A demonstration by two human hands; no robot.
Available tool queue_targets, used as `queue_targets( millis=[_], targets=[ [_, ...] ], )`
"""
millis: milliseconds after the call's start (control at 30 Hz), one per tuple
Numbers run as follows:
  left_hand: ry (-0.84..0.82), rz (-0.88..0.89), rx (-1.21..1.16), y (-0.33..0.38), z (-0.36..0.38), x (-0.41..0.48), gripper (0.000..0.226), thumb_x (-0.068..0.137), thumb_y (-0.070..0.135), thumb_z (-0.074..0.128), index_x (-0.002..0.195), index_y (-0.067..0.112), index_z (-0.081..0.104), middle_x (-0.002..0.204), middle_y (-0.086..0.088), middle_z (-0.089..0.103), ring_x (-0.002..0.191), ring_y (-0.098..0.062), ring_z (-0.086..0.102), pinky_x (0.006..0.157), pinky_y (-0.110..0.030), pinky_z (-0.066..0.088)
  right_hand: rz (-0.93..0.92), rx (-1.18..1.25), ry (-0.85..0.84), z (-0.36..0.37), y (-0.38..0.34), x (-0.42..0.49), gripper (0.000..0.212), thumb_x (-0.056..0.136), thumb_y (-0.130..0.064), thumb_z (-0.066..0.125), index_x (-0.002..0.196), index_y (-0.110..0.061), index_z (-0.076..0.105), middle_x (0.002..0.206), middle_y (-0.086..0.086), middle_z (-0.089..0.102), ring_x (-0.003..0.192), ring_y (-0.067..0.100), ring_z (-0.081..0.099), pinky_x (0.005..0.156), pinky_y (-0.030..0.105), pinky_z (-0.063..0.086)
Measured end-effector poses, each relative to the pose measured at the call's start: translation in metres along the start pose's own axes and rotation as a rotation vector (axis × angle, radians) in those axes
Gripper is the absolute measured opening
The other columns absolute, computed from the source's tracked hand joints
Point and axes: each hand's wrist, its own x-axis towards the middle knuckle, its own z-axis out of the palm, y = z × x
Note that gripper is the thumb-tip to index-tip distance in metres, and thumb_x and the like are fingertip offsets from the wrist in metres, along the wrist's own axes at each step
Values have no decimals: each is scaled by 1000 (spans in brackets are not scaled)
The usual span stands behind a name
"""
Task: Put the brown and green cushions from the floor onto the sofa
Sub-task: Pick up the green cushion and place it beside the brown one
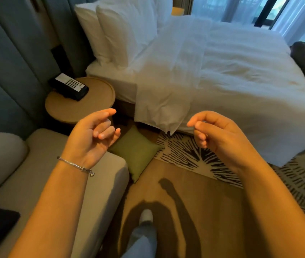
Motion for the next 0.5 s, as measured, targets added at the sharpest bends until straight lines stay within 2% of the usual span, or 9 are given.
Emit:
queue_targets(
  millis=[167,300,500],
  targets=[
    [4,-58,-69,-11,22,84,21,87,16,45,77,17,63,34,9,29,33,-6,31,63,-18,52,59,-46,38,-43,15,64,27,92,-9,44,82,-21,67,53,-10,48,52,7,42,52,18,38],
    [-5,-61,-94,-8,42,129,25,87,17,46,73,17,67,34,8,30,33,-6,32,63,-20,52,52,-24,15,-72,17,108,22,89,-16,47,82,-23,68,53,-10,49,52,8,43,53,17,40],
    [89,-45,-121,-6,64,210,20,88,15,44,79,15,62,33,8,28,32,-6,31,64,-20,51,101,-9,-30,-124,36,197,23,89,-15,48,80,-24,68,53,-11,50,52,8,44,53,18,40]
  ],
)
